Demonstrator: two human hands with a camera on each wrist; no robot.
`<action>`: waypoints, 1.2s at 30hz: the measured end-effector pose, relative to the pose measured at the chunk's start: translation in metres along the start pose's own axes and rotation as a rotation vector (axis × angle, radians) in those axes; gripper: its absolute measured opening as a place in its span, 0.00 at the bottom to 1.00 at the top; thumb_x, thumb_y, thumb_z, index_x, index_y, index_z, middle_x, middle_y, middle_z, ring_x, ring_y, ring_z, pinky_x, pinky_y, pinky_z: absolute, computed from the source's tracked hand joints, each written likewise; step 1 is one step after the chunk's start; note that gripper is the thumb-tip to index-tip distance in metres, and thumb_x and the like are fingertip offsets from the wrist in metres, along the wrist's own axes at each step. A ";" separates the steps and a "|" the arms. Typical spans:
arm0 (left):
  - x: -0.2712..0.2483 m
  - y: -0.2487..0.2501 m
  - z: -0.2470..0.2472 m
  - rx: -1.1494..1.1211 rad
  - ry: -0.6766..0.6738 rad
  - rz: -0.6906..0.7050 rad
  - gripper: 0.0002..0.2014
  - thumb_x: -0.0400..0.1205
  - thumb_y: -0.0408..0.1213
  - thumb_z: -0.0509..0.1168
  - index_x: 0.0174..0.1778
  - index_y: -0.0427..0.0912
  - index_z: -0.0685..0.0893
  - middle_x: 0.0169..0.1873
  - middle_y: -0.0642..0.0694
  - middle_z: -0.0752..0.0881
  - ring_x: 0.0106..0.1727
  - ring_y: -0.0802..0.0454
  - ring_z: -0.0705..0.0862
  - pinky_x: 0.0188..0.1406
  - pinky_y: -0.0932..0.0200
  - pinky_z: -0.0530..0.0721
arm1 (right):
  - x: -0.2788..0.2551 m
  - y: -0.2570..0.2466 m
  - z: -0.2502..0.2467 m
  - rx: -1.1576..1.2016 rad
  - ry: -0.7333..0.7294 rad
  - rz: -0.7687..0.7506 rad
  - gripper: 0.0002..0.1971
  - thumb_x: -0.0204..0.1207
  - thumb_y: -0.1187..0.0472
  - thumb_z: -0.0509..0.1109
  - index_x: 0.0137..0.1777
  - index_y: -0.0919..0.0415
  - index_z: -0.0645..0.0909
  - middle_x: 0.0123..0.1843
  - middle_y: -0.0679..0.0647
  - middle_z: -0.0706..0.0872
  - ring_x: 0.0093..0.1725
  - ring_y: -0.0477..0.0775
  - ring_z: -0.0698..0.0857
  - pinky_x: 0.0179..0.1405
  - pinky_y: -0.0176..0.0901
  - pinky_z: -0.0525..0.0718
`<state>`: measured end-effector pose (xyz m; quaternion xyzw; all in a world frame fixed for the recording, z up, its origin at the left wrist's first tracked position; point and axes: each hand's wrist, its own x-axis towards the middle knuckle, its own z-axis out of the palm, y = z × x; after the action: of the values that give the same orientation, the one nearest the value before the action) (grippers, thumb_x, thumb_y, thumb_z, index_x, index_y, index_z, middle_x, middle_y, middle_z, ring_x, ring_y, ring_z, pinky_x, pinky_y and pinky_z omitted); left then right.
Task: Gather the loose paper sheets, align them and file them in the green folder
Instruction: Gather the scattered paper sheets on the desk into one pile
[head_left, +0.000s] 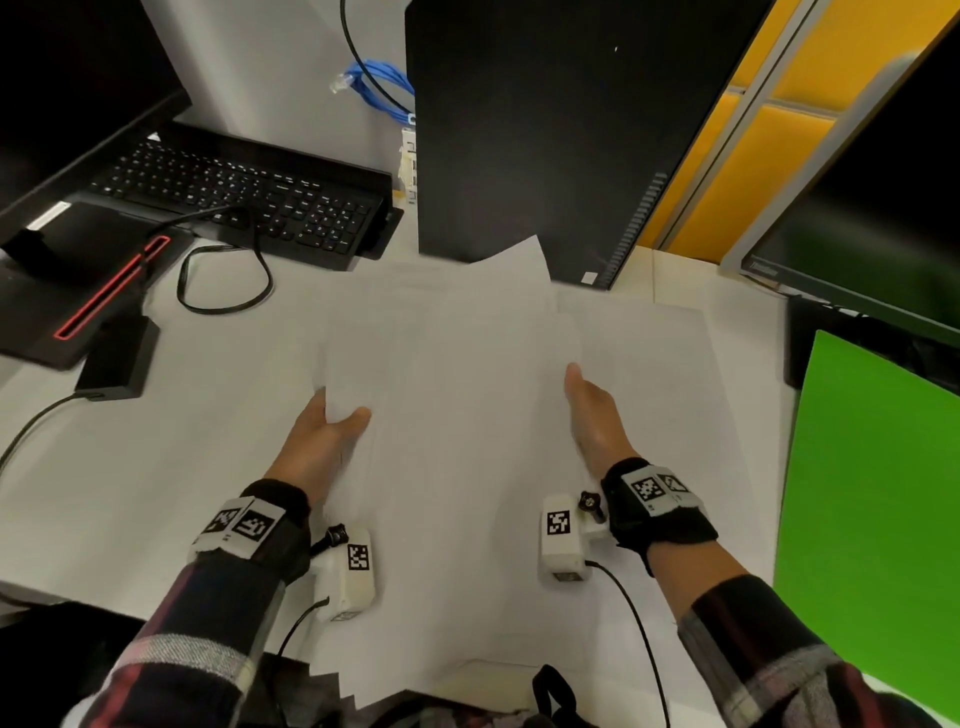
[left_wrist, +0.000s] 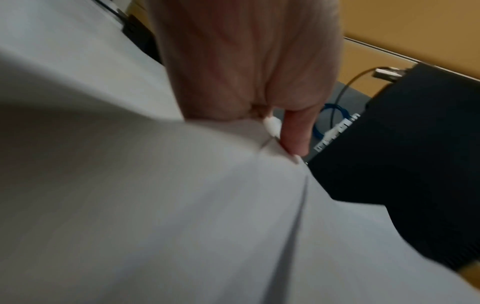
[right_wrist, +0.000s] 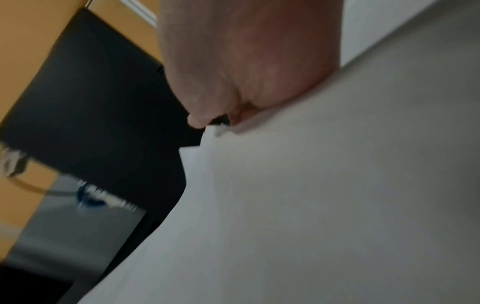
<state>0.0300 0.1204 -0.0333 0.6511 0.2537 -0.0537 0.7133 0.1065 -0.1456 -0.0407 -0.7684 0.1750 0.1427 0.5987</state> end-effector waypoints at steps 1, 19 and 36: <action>-0.001 -0.002 0.004 0.001 0.038 0.025 0.14 0.81 0.32 0.63 0.61 0.50 0.76 0.51 0.52 0.86 0.54 0.53 0.85 0.49 0.58 0.82 | -0.003 0.002 0.003 -0.015 -0.027 -0.026 0.20 0.80 0.50 0.63 0.64 0.65 0.79 0.57 0.57 0.85 0.56 0.57 0.84 0.52 0.42 0.82; 0.011 0.015 0.016 0.503 0.109 0.050 0.43 0.66 0.51 0.77 0.73 0.39 0.67 0.74 0.41 0.56 0.78 0.42 0.56 0.79 0.49 0.61 | 0.002 0.018 -0.042 0.369 -0.232 -0.085 0.45 0.33 0.43 0.88 0.55 0.58 0.83 0.43 0.50 0.93 0.42 0.50 0.92 0.37 0.40 0.89; -0.005 0.027 0.027 0.064 0.032 0.170 0.27 0.73 0.32 0.73 0.69 0.38 0.77 0.56 0.46 0.85 0.53 0.54 0.85 0.43 0.69 0.81 | -0.012 -0.022 -0.038 0.295 -0.203 -0.183 0.18 0.66 0.65 0.77 0.56 0.63 0.83 0.39 0.46 0.93 0.41 0.45 0.91 0.44 0.42 0.89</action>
<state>0.0443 0.0972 -0.0057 0.6935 0.2069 0.0096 0.6900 0.1057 -0.1760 -0.0066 -0.6668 0.0625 0.1372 0.7298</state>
